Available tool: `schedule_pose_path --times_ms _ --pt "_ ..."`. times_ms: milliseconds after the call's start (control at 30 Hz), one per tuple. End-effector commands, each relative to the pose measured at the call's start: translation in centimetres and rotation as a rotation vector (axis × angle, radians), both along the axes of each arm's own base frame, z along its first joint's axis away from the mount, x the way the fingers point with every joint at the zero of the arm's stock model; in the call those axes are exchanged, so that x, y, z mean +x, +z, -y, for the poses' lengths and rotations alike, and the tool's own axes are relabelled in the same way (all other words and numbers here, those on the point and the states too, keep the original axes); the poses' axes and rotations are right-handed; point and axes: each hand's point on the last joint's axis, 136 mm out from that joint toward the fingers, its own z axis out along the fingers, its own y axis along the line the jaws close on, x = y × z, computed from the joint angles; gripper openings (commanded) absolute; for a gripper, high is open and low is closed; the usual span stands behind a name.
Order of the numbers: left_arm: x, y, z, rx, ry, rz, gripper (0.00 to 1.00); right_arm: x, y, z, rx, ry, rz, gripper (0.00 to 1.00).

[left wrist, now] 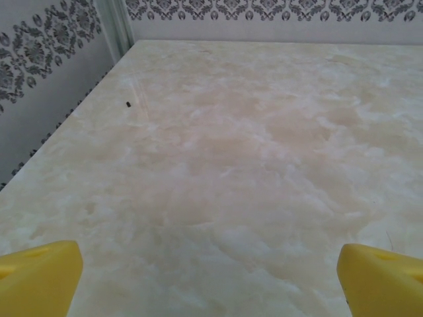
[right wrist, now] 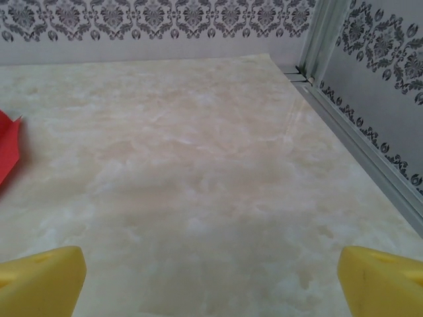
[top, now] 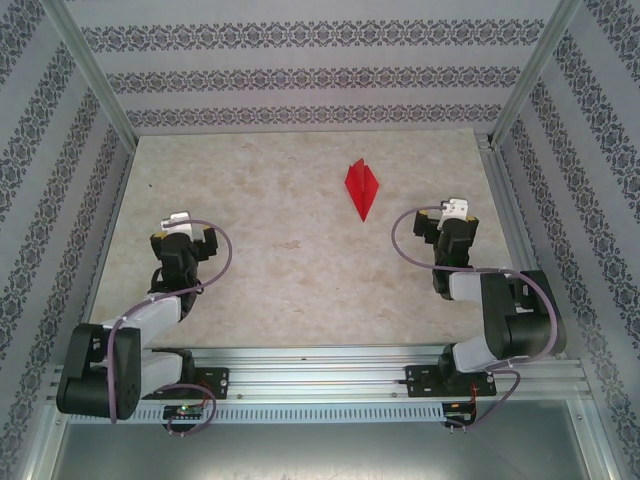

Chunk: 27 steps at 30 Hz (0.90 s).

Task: Fold a paper plane with a square sheet of paper (fold left side to right side)
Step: Reset both arms

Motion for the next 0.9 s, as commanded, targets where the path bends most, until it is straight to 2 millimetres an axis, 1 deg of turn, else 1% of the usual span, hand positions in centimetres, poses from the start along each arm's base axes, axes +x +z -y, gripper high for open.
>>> schedule_pose_path --times_ms 0,67,133,200,267,300,367,400,600,633,700,867 --pt "1.8 2.6 1.1 0.016 -0.081 0.148 1.0 0.5 1.9 -0.2 0.04 0.045 0.136 0.98" --pt "2.4 2.0 1.6 0.006 -0.109 0.153 1.0 0.5 1.7 0.1 0.047 0.031 0.101 0.98" --pt "3.0 0.9 2.1 0.0 -0.131 0.152 1.0 0.5 2.0 0.1 0.046 0.033 0.14 0.98" --pt "3.4 -0.6 2.4 0.0 -0.15 0.143 1.0 0.5 1.7 0.2 0.049 0.026 0.116 0.98" --pt "4.1 -0.7 3.0 0.006 -0.184 0.148 1.0 0.5 2.0 0.1 0.046 0.031 0.135 0.98" --pt "4.4 -1.3 3.3 0.004 -0.203 0.091 1.0 0.4 2.0 0.2 0.044 0.029 0.137 0.98" --pt "5.4 -1.6 3.3 0.006 -0.198 0.059 1.0 0.4 1.9 0.2 0.044 0.027 0.13 0.98" --pt "5.4 -1.9 3.6 0.004 -0.213 0.036 1.0 0.4 1.9 0.1 0.045 0.03 0.132 0.98" --pt "5.4 -1.8 3.5 0.008 -0.213 0.045 1.0 0.5 1.9 -0.1 0.041 0.04 0.129 0.98" --pt "5.4 -1.8 3.7 0.007 -0.221 0.04 1.0 0.5 1.9 -0.2 0.042 0.044 0.13 0.98" --pt "5.6 -1.9 4.6 0.007 -0.277 0.024 1.0 0.5 1.8 -0.3 0.039 0.053 0.125 0.98" --pt "5.6 -1.9 4.6 0.008 -0.28 0.028 1.0 0.7 1.8 -0.5 0.034 0.059 0.118 0.98"
